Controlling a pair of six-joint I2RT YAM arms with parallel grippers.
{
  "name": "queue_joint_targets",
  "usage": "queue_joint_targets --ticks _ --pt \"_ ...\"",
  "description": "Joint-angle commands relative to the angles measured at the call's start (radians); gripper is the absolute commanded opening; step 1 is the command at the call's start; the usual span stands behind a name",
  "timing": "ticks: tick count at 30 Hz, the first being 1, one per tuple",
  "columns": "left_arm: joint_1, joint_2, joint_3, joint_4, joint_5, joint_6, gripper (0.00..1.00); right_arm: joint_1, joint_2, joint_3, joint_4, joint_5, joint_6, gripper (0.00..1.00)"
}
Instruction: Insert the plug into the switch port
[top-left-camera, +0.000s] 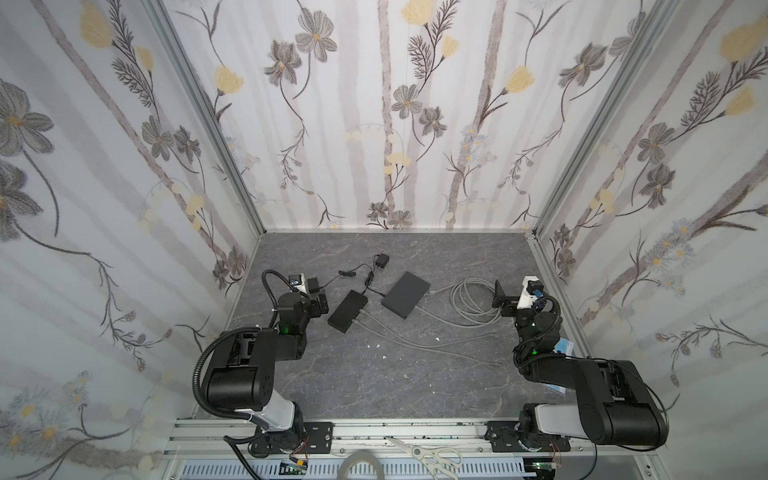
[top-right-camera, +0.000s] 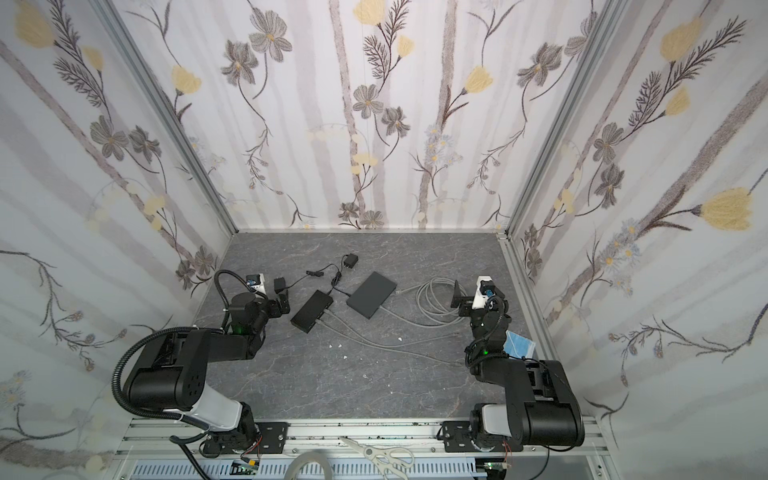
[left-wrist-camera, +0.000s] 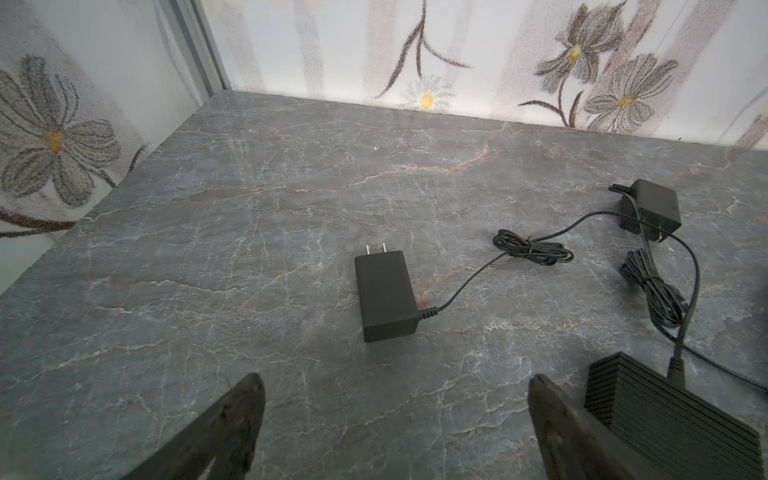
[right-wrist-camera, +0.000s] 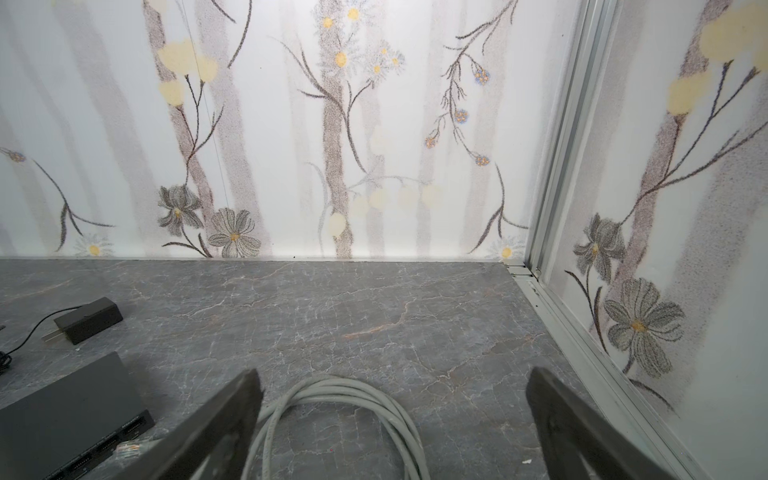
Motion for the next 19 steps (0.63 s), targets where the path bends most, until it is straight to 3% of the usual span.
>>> queue_joint_targets --ticks 1,19 --pt "-0.001 0.003 0.004 0.011 -0.017 -0.006 1.00 0.014 0.000 -0.001 0.018 0.043 -0.009 1.00" --pt "-0.002 0.003 0.004 0.008 -0.021 -0.001 1.00 0.012 0.002 0.004 0.015 0.038 -0.010 1.00"
